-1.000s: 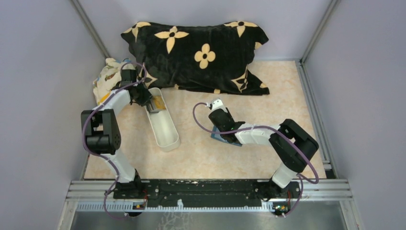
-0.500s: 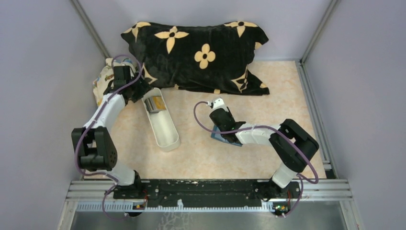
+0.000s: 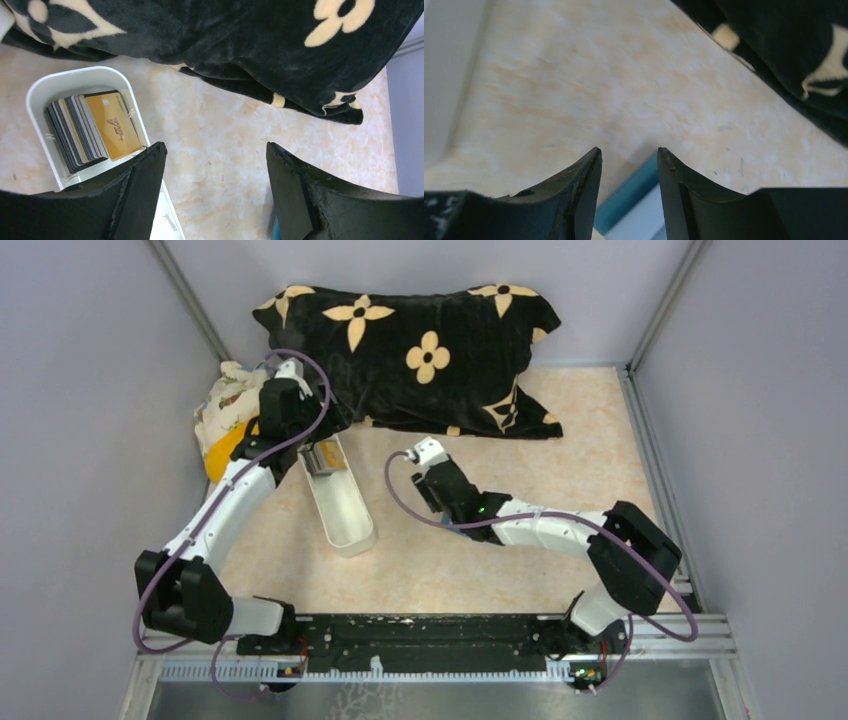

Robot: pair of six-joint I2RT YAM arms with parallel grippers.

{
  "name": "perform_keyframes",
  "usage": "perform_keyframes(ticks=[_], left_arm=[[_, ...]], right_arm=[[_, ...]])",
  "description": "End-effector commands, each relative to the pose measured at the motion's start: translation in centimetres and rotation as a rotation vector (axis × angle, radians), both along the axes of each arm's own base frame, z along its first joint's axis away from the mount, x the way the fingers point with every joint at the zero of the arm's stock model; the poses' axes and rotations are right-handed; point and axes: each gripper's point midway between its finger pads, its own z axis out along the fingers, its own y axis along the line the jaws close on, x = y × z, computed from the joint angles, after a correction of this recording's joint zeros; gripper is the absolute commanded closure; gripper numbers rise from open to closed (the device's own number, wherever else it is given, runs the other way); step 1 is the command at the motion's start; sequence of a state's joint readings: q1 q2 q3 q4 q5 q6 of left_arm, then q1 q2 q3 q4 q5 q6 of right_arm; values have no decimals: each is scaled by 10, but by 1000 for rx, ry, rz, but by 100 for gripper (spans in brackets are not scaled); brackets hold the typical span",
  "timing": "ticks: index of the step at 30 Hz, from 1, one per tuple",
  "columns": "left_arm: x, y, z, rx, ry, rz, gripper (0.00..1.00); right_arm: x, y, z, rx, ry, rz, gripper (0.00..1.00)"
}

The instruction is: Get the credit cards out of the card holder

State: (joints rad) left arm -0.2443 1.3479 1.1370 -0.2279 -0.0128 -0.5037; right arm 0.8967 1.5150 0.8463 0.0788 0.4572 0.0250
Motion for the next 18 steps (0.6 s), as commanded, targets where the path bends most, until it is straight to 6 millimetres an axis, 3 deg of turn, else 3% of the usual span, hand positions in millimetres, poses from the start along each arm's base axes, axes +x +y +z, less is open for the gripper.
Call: perform_keyframes(ticks=[1, 3, 6, 7, 10, 13, 18], left_arm=[[-4, 12, 23, 30, -67, 27, 20], [-8, 20, 25, 60, -65, 48, 20], [-14, 54, 21, 150, -15, 172, 10], [-16, 64, 19, 156, 5, 194, 9], [-20, 88, 15, 124, 40, 218, 6], [-24, 106, 6, 97, 62, 240, 6], [-24, 108, -5, 66, 75, 221, 6]], right_arm=[[-14, 71, 45, 79, -60, 176, 54], [-20, 89, 48, 117, -38, 222, 54], [-28, 111, 50, 134, -18, 271, 59], [-31, 118, 52, 138, -14, 289, 65], [-43, 138, 61, 163, -10, 356, 100], [-54, 158, 51, 159, 30, 424, 100], [-72, 187, 53, 190, 55, 526, 100]])
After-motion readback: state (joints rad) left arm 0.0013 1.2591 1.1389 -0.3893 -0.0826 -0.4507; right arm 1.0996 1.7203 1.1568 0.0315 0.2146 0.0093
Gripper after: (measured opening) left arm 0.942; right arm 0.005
